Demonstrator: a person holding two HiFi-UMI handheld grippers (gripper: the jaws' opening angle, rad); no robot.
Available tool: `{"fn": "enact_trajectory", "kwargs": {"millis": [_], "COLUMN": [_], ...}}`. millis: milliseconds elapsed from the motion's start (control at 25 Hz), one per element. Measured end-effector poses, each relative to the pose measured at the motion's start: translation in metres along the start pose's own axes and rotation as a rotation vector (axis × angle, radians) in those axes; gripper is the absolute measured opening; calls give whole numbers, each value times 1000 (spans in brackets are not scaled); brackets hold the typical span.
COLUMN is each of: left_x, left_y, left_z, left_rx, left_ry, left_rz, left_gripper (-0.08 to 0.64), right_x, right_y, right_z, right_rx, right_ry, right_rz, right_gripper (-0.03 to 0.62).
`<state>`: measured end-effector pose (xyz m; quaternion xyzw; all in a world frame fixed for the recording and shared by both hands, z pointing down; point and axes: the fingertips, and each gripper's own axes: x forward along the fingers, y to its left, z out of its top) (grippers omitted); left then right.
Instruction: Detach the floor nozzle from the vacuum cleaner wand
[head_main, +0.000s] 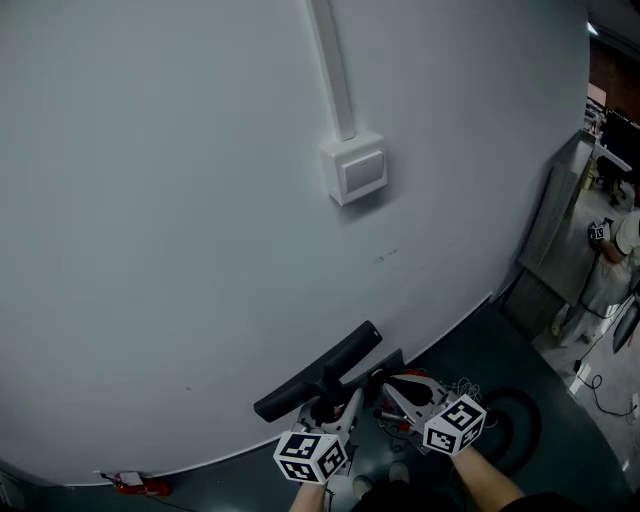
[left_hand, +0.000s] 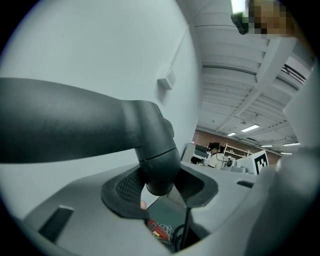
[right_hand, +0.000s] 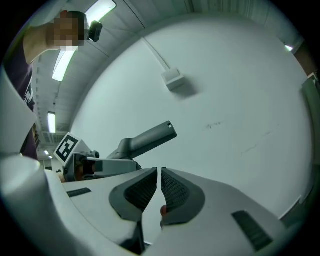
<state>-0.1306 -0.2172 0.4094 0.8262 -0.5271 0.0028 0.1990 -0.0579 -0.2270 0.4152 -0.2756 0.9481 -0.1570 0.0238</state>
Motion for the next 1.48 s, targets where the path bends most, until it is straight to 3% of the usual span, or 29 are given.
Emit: {"fn": "enact_trajectory", "kwargs": {"millis": [200,440,1480], "left_x": [-8,-10,-14], "left_y": [-14,-16,-21], "left_z": [39,61,61], "left_rx": [45,66,64], "left_ry": [-69,-117,-129], "left_rz": [-18,-12,-5], "left_gripper": [178,178,178], "right_x": [2,6,4], "right_y": [12,14,20], "right_z": [44,62,72], "right_rx": [-34,-31,-46], "right_ry": [-76,-113,-138], "right_rz": [11,3,20], "right_gripper": [32,19,18]}}
